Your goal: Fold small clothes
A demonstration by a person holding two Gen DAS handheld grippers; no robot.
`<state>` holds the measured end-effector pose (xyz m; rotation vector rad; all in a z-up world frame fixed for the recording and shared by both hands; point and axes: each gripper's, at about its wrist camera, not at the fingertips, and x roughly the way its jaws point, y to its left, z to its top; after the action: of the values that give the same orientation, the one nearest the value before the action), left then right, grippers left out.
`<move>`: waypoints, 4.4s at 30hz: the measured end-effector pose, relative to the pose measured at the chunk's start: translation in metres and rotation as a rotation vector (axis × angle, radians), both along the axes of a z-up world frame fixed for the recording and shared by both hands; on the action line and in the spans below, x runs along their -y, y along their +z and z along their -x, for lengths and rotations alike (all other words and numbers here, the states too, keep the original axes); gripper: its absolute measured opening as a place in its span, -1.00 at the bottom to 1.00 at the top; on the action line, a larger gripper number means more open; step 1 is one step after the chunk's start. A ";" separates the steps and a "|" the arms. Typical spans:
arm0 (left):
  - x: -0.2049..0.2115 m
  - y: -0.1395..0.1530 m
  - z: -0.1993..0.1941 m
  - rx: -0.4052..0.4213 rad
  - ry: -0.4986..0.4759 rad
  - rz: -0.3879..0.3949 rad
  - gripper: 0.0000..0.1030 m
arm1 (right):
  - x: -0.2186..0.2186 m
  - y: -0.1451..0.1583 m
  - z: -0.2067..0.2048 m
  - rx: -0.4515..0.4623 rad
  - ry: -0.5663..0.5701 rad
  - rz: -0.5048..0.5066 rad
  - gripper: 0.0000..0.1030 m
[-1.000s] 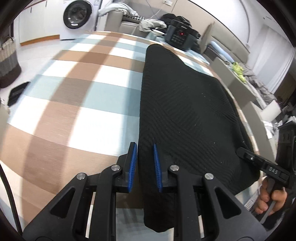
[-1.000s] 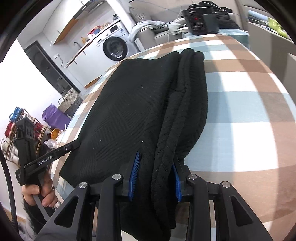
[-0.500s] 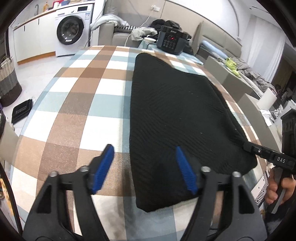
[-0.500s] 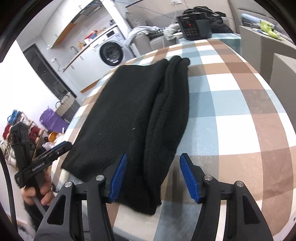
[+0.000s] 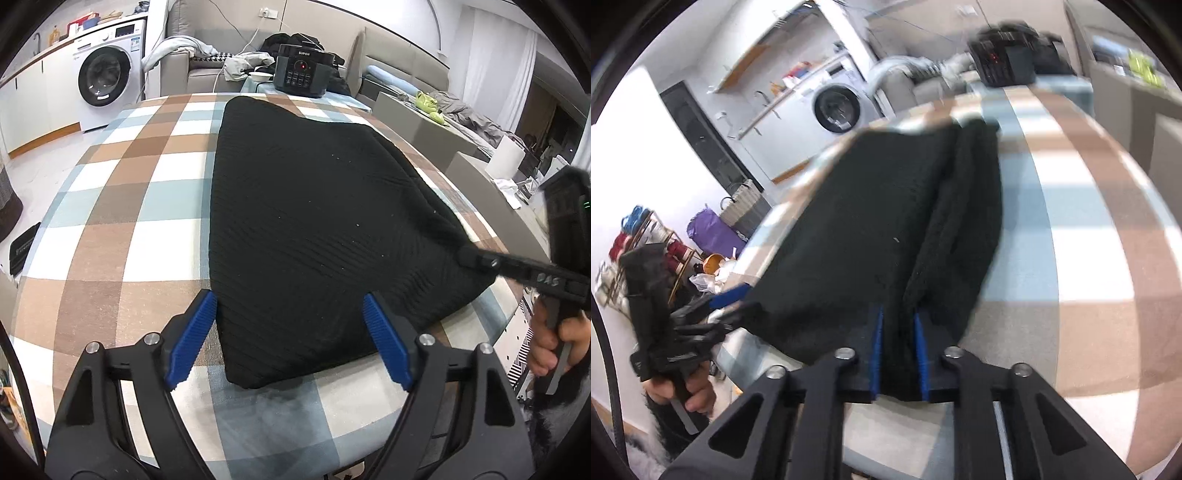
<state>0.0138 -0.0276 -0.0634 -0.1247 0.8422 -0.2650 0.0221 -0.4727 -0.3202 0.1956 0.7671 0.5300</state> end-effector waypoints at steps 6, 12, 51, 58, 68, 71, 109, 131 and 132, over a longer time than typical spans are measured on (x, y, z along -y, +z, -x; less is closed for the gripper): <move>-0.001 -0.017 -0.006 -0.058 -0.002 -0.034 0.57 | 0.001 -0.013 -0.005 -0.038 -0.056 0.102 -0.75; -0.007 -0.013 0.001 -0.040 -0.020 -0.045 0.57 | 0.015 -0.004 0.002 -0.030 -0.075 0.031 -0.63; 0.017 -0.007 0.031 0.005 -0.229 -0.039 0.02 | 0.008 -0.009 0.028 0.019 0.019 0.048 -0.44; 0.004 0.002 0.023 0.034 -0.130 0.023 0.03 | 0.003 0.000 0.008 0.063 0.004 0.062 -0.37; 0.005 -0.009 0.017 0.007 -0.129 0.004 0.04 | -0.003 -0.020 -0.032 -0.039 0.037 -0.048 -0.36; 0.005 -0.010 0.016 0.004 -0.128 0.010 0.04 | -0.004 -0.019 -0.046 -0.044 -0.018 -0.077 -0.84; 0.007 -0.012 0.015 0.001 -0.137 -0.007 0.04 | -0.004 -0.003 -0.115 -0.100 -0.068 -0.073 -0.82; 0.029 0.001 -0.002 -0.008 -0.117 0.011 0.04 | 0.013 -0.010 -0.057 -0.101 -0.038 -0.151 -0.82; 0.032 0.003 -0.003 -0.004 -0.118 0.016 0.04 | 0.013 -0.013 -0.057 -0.110 -0.054 -0.119 -0.81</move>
<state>0.0168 -0.0596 -0.0607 -0.0904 0.8532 -0.3824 0.0792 -0.4856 -0.3330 0.3575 0.8356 0.5168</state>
